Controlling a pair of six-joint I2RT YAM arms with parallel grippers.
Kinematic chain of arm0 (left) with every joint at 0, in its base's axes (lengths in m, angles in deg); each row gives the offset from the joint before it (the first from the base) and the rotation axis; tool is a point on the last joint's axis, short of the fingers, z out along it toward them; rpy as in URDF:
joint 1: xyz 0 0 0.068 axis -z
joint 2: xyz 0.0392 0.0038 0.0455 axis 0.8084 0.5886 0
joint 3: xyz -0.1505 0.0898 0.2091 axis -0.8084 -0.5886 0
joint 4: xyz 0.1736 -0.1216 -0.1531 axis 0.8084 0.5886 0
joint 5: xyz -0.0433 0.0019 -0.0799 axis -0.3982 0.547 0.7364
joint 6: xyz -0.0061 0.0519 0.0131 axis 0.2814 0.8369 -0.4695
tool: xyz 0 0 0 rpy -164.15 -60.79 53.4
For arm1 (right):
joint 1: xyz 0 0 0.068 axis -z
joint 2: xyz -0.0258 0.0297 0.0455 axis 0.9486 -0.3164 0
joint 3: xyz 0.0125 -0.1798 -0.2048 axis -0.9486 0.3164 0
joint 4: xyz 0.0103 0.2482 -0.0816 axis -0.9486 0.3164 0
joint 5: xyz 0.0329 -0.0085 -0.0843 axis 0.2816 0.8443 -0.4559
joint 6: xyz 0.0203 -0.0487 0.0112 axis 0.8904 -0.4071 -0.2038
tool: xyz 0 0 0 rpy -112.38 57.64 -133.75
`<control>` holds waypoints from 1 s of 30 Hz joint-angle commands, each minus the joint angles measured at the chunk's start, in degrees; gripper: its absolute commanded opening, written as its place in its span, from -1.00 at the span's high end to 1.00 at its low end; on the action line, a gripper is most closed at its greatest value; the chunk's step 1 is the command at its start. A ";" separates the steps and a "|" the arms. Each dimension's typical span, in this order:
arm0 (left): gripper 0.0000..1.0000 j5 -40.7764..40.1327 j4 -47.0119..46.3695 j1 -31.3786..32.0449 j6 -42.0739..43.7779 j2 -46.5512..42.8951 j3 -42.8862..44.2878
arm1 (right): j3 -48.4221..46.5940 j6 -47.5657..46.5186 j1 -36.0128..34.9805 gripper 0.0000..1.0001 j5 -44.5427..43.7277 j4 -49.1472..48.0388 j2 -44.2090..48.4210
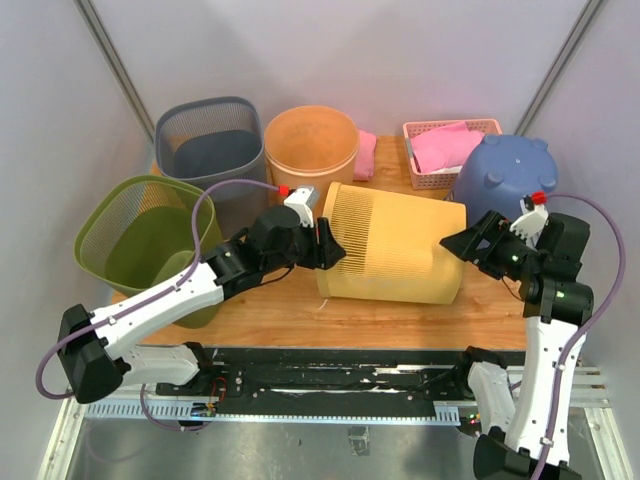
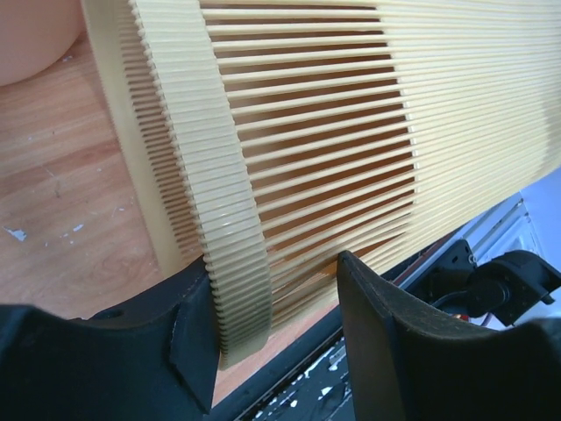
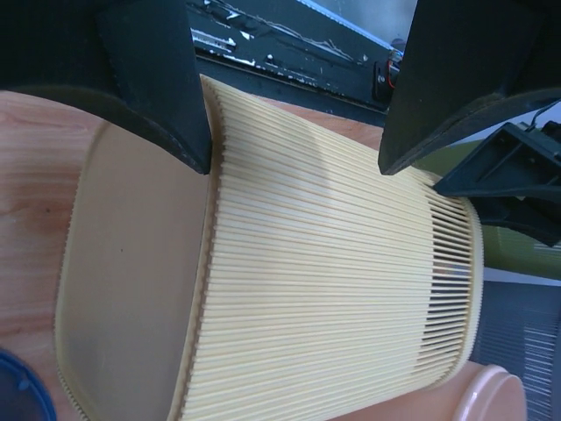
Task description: Turn the large container upside down
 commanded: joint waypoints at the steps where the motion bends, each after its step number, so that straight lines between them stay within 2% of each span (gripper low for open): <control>1: -0.07 3.01 -3.15 0.44 0.76 2.53 -0.92 | -5.56 5.80 -1.62 -0.53 10.42 -2.97 2.22; 12: -0.19 8.56 -6.03 0.37 -0.18 5.20 0.22 | -11.64 8.03 -4.37 -0.53 11.88 -4.04 3.52; 21: -0.62 13.09 -9.40 0.44 -2.86 7.12 -2.89 | -13.10 7.60 -5.73 -0.53 11.05 -4.56 3.13; 28: -0.97 13.19 -8.57 0.48 -3.67 4.31 -6.31 | -10.95 10.69 -9.39 -0.54 10.52 -11.14 2.23; 30: -0.98 13.01 -7.72 0.52 -3.38 3.24 -7.37 | -10.48 11.61 -12.09 -0.54 8.97 -13.53 1.59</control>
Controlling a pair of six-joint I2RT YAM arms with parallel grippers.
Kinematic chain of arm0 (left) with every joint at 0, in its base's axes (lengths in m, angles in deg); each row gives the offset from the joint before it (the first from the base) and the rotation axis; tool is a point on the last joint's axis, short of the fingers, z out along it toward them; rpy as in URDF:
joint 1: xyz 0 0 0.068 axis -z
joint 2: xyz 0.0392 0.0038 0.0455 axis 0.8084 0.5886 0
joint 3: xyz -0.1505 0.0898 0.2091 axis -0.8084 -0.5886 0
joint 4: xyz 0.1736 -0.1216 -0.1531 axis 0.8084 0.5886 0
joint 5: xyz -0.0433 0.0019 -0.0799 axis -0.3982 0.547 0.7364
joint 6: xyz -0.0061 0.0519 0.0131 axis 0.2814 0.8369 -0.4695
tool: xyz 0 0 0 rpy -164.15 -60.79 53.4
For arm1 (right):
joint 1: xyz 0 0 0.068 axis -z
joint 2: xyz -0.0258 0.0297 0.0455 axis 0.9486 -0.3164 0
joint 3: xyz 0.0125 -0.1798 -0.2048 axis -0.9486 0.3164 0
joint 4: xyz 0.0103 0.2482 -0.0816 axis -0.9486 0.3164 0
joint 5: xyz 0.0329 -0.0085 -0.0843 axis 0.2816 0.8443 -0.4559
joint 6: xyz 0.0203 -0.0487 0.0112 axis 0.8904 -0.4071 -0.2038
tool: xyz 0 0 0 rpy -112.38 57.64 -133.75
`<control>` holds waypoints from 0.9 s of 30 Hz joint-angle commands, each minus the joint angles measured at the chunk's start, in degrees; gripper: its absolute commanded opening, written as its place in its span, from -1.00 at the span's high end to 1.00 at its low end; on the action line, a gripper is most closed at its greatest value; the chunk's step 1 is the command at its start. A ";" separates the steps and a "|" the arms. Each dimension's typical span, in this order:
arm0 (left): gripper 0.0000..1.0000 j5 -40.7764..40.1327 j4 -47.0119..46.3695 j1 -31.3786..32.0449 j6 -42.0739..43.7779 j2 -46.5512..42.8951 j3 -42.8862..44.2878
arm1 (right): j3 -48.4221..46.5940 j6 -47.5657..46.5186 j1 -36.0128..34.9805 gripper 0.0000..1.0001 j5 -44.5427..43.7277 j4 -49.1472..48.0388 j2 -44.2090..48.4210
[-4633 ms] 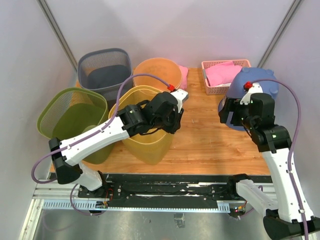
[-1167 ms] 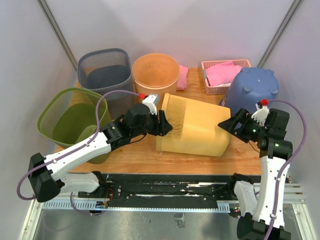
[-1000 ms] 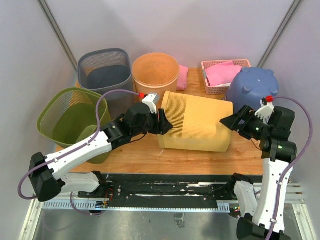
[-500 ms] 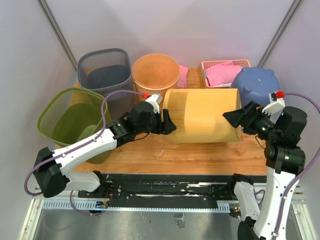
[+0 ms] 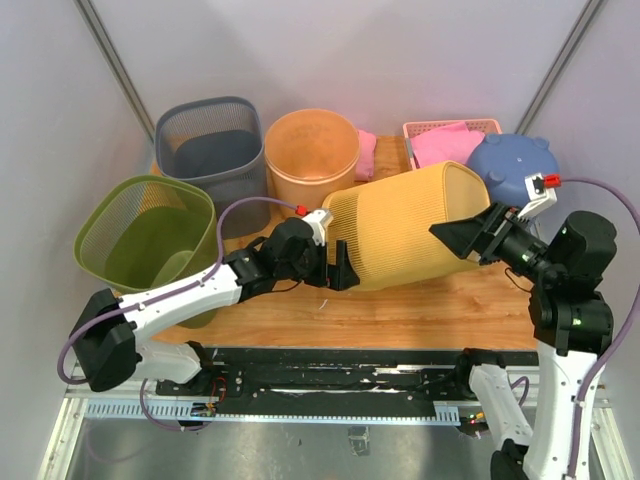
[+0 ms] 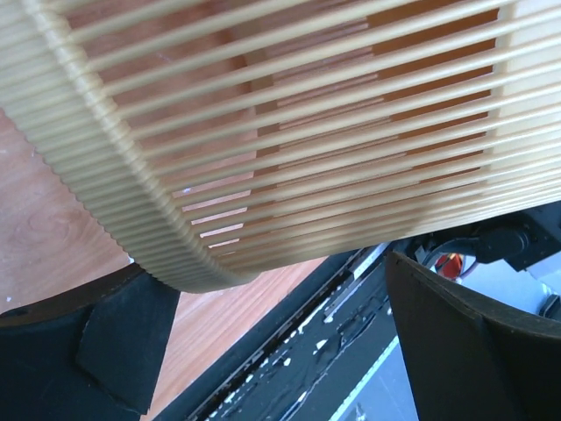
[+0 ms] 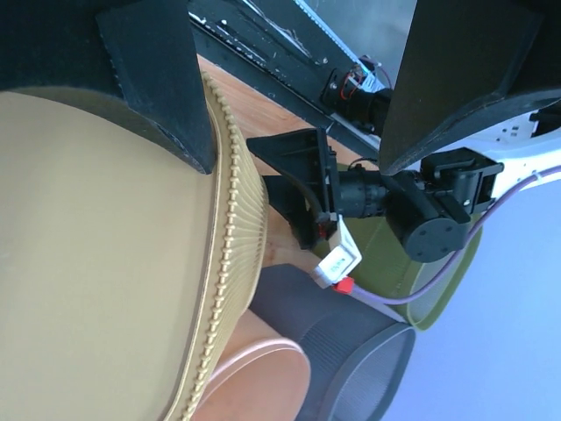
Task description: Turn the large container upside down
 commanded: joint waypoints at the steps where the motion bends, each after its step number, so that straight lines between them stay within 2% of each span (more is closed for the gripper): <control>1: -0.98 2.32 -1.93 0.79 0.01 -3.57 -1.90 | 1.63 4.15 -6.23 -0.54 0.72 -6.11 -1.45; 7: -0.98 -0.70 4.14 1.47 0.87 -6.86 -3.63 | 1.18 2.67 -24.38 -0.54 -11.90 -9.89 -6.86; 10: -0.98 -2.71 6.56 1.49 0.07 -9.94 -4.70 | -1.00 0.68 -30.27 -0.55 -16.17 -9.24 -9.84; 20: -0.98 -4.52 12.67 1.49 -1.90 -18.53 -6.54 | -2.95 -1.01 -34.20 -0.56 -18.20 -11.05 -13.80; 27: -0.98 -9.85 15.88 1.49 -3.90 -20.69 -9.28 | -4.74 -4.61 -41.11 -0.57 -22.70 -10.78 -18.46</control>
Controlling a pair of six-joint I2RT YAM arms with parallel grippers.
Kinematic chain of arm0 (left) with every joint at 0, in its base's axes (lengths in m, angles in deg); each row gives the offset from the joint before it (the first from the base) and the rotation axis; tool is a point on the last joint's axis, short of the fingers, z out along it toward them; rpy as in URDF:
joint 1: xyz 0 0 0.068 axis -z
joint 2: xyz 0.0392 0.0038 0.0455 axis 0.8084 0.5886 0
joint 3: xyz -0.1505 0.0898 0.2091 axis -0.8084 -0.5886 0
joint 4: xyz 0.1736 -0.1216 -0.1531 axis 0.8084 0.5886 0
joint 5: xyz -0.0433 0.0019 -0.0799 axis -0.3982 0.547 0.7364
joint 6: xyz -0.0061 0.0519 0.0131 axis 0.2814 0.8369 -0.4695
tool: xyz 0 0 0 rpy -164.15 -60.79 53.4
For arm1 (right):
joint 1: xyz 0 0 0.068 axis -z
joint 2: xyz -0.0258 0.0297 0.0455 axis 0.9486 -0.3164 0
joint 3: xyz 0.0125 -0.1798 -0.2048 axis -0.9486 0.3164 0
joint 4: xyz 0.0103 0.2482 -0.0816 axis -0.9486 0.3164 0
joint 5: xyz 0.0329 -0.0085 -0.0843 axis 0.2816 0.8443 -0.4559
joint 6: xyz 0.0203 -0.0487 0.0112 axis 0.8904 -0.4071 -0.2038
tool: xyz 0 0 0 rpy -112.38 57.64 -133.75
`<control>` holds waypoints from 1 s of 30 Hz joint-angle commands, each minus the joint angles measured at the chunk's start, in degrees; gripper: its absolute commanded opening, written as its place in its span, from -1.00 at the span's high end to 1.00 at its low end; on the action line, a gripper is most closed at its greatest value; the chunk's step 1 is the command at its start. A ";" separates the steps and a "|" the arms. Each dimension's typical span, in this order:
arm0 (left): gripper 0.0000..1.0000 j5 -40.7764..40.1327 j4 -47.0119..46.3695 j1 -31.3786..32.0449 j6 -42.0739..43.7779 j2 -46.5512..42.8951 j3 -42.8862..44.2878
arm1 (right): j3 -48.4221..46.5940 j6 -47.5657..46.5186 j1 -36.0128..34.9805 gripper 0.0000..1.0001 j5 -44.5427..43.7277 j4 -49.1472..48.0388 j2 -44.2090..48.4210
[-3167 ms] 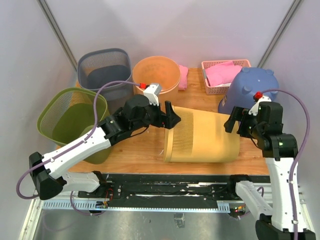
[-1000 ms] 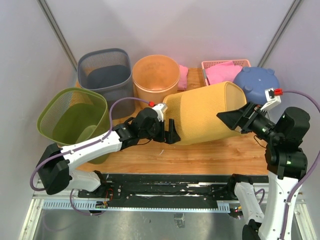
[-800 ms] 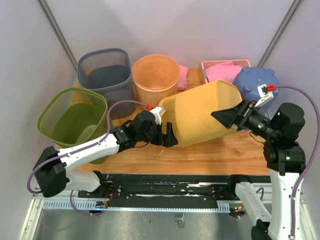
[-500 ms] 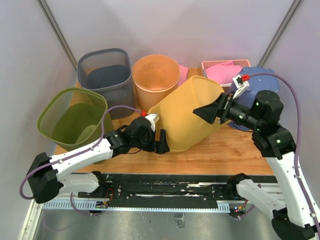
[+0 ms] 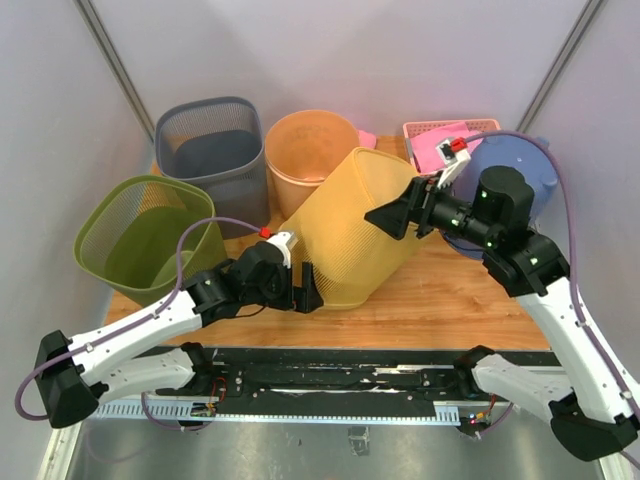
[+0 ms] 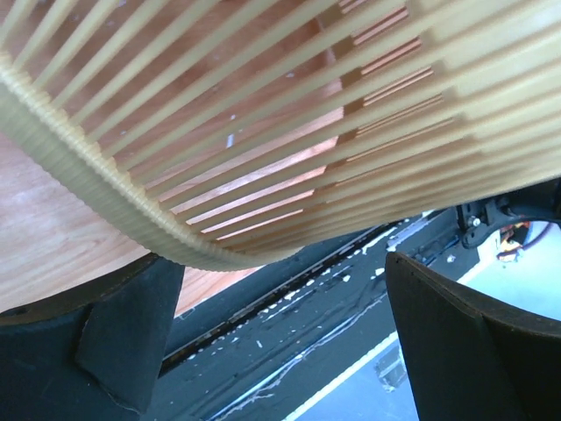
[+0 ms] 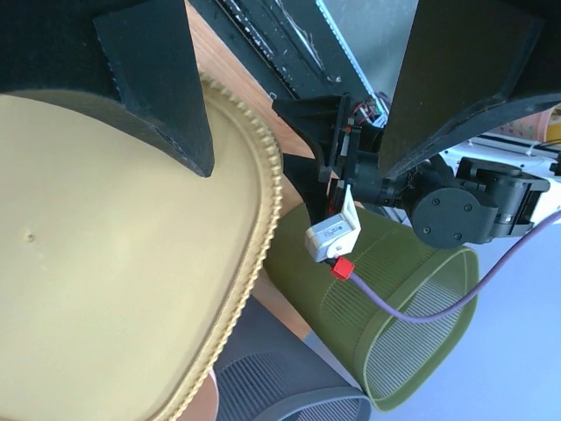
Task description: Turn the large container upside down
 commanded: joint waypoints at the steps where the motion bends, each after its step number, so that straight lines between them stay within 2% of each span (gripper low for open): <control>1: -0.98 -3.12 -2.01 0.51 -1.55 -3.07 -2.02 | -1.70 -3.68 -5.66 -0.56 -3.44 4.73 -3.71; 6: -0.98 -3.78 -2.59 0.51 -1.92 -5.88 -6.14 | -4.36 -9.02 -12.57 -0.56 -16.96 11.20 -6.18; 10: -0.98 -4.09 -0.69 0.51 1.90 -4.63 -6.06 | -7.07 -12.50 -18.51 -0.55 -27.84 14.71 -8.30; 13: -0.98 -4.49 0.34 0.51 3.07 -2.64 -5.64 | -8.48 -14.01 -21.02 -0.55 -31.96 15.57 -9.05; 18: -0.98 -5.52 -0.26 0.51 3.41 -4.00 -4.88 | -8.00 -14.87 -21.60 -0.55 -36.51 14.95 -7.56; 23: -0.98 -10.36 -1.79 0.51 2.83 -14.27 -2.46 | -4.92 -15.07 -21.55 -0.61 -50.93 13.87 -1.86; 26: -0.98 -12.19 -3.73 0.51 2.77 -18.02 0.65 | -4.60 -16.07 -21.43 -0.69 -60.30 13.80 0.58; 30: -0.98 -18.66 -0.78 0.51 1.29 -16.16 9.12 | -7.12 -19.24 -20.46 -0.77 -64.11 14.53 -0.61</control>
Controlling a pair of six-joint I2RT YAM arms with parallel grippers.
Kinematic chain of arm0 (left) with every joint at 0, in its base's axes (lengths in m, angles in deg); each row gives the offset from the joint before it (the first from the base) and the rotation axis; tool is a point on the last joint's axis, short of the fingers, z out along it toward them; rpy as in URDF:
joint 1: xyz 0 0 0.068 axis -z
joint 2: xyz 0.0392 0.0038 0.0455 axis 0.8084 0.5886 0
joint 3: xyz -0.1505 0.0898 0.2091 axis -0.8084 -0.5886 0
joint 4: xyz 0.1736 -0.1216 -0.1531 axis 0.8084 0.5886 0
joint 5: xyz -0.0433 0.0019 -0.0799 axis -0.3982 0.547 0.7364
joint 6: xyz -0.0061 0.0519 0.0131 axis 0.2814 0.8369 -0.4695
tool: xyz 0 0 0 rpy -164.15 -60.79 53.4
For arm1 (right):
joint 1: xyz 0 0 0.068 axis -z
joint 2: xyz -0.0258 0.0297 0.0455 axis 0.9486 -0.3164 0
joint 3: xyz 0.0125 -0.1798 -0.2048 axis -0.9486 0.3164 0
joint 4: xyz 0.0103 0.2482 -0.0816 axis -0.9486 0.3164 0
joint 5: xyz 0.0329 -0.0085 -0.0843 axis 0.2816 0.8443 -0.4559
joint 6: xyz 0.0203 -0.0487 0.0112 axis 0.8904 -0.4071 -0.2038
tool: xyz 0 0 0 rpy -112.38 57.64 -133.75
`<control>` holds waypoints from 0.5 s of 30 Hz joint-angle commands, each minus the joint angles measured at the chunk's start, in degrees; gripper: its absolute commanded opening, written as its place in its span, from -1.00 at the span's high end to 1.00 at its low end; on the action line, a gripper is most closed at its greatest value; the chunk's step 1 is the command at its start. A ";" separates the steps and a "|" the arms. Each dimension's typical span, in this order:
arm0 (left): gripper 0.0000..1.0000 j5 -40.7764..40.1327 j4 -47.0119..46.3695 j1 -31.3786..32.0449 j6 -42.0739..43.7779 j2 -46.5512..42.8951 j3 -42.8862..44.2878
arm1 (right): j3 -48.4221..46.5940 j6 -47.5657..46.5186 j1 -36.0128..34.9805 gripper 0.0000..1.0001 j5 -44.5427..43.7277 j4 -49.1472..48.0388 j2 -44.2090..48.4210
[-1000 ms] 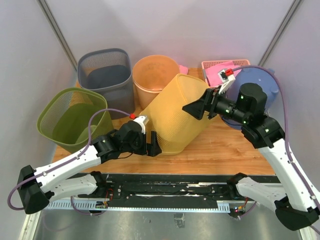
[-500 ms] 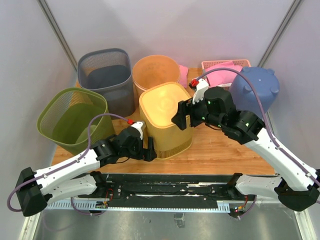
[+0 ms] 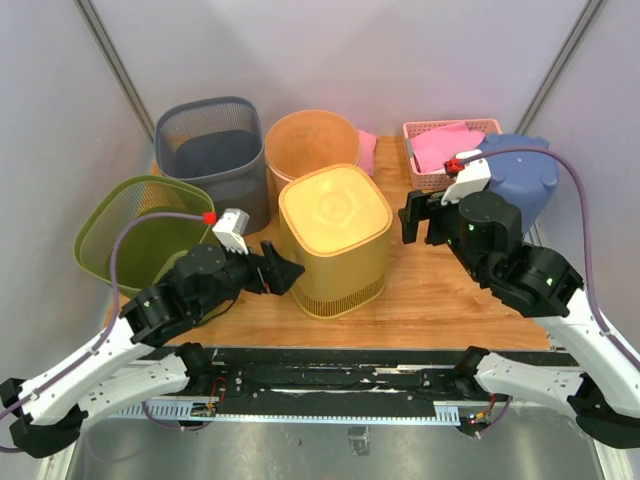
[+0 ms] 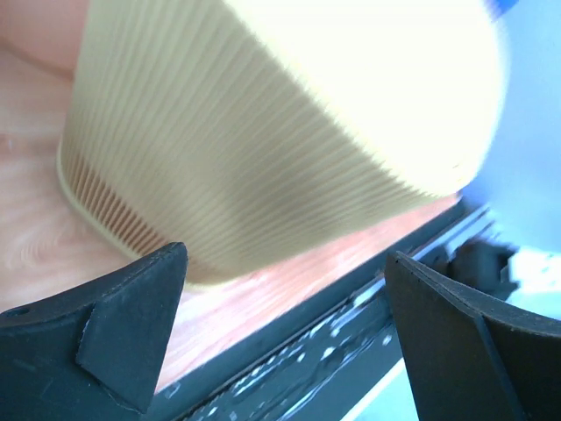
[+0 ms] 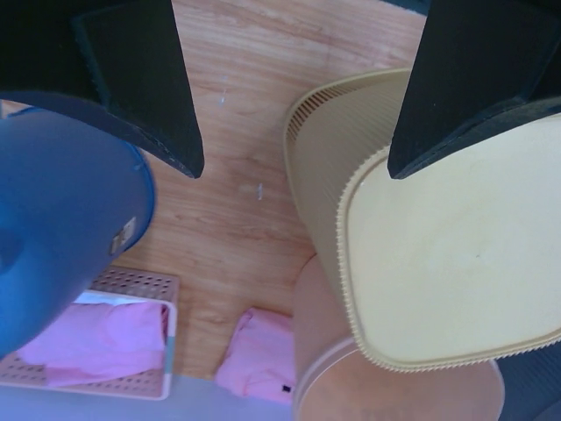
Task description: Turn the large container upside down
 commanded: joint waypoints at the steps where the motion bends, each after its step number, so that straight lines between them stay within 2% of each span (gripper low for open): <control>1: -0.98 -10.83 1.06 0.40 -2.22 2.35 9.89 | -2.69 -3.89 1.00 -0.79 -9.90 1.31 -1.50; 5: -0.98 -19.29 1.24 0.18 -4.61 6.76 15.78 | -4.61 -4.34 2.62 -0.81 -9.37 1.30 -2.39; 7: -0.98 -20.27 -0.55 -0.24 -3.63 8.96 18.34 | -5.22 -4.69 2.67 -0.81 -9.03 0.98 -2.41; 11: -0.98 -17.08 0.35 -3.45 -1.90 16.57 24.86 | -6.21 -5.19 2.60 -0.81 -8.59 1.26 -2.26; 15: -0.98 -8.44 1.25 -7.93 -0.66 23.44 27.65 | -7.15 -4.92 2.67 -0.81 -8.41 2.88 -1.66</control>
